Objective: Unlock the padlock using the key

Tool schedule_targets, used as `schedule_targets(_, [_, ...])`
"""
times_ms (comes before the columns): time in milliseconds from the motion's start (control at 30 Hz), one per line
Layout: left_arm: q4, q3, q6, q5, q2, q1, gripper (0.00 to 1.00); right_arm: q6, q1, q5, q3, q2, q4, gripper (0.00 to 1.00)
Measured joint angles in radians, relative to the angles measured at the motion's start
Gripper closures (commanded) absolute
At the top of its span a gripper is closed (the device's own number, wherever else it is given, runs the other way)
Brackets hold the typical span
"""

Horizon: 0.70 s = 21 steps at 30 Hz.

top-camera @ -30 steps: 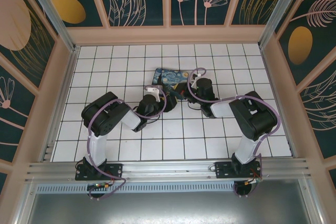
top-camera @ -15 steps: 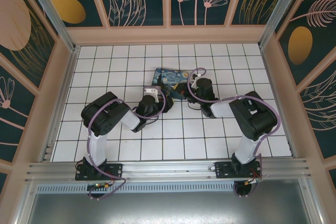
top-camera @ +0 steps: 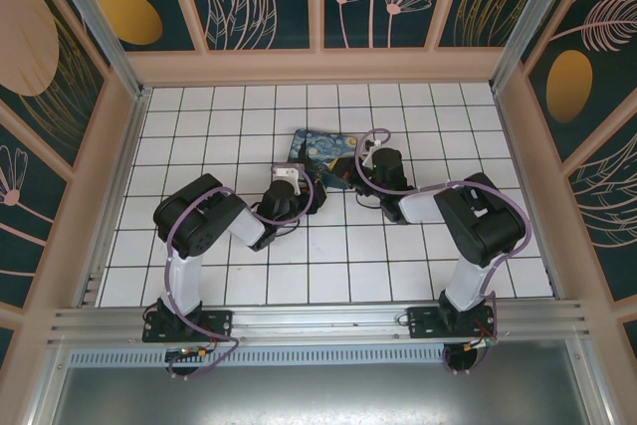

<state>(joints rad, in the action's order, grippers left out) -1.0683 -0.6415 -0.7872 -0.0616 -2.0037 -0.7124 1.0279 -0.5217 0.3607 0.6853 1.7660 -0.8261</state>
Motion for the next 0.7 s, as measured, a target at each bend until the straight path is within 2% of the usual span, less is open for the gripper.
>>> schedule_targets(367, [0.018,0.000,0.000,-0.011,0.004,0.006,0.88,0.000,0.000,0.000,0.001,0.000,0.000,1.00])
schedule_targets(533, [0.046,0.000,-0.002,-0.031,0.026,0.013,1.00,-0.001,-0.002,0.000,0.028,0.000,0.043,1.00])
schedule_targets(700, [0.090,0.000,-0.005,-0.067,0.069,0.027,1.00,-0.017,-0.005,0.000,0.074,-0.014,0.129,1.00])
